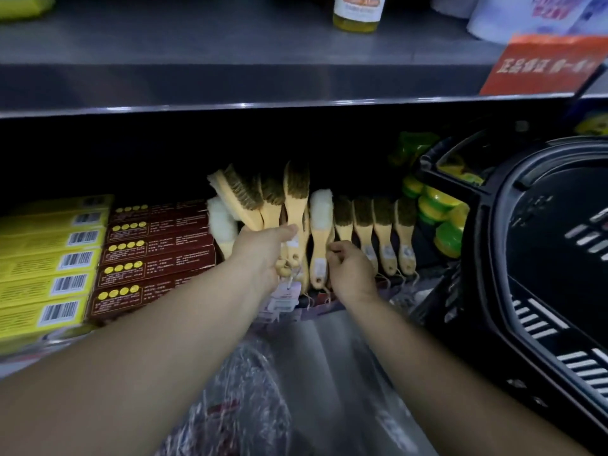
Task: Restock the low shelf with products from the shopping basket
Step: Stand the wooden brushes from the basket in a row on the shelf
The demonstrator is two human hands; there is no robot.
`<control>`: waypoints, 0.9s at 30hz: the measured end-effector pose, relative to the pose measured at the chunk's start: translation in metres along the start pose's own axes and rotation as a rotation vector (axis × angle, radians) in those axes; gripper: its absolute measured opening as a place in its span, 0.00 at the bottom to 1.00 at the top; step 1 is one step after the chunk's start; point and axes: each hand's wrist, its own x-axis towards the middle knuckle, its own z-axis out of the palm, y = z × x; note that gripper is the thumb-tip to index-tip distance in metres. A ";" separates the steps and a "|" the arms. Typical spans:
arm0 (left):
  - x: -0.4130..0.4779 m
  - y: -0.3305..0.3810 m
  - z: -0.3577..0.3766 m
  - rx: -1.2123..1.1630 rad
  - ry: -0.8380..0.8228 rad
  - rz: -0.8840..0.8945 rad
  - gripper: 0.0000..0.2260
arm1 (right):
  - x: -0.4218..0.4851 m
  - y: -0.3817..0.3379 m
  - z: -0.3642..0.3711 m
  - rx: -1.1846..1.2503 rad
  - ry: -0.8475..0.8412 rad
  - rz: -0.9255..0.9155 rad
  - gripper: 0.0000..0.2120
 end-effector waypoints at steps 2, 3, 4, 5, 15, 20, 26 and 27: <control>0.003 -0.007 0.001 0.002 -0.016 0.001 0.11 | 0.004 0.004 -0.004 -0.030 0.025 -0.041 0.10; 0.005 -0.010 0.001 0.008 -0.018 0.003 0.11 | 0.005 0.005 -0.005 -0.033 0.031 -0.053 0.10; 0.006 -0.012 0.001 0.016 -0.015 0.006 0.10 | 0.006 0.004 -0.007 -0.025 0.039 -0.059 0.11; 0.007 -0.012 0.002 0.027 -0.013 0.009 0.10 | 0.007 0.003 -0.008 -0.011 0.050 -0.059 0.11; 0.006 -0.024 0.013 0.034 -0.107 0.040 0.11 | -0.009 -0.028 -0.017 0.676 -0.196 0.133 0.04; 0.006 -0.028 0.021 0.080 -0.114 0.094 0.08 | 0.001 -0.013 -0.024 0.604 0.031 0.252 0.10; -0.003 -0.025 0.027 0.119 -0.065 0.068 0.03 | 0.018 0.008 -0.026 0.189 0.113 0.154 0.17; -0.003 -0.025 0.027 0.128 -0.072 0.059 0.04 | 0.019 0.011 -0.024 0.131 0.089 0.130 0.17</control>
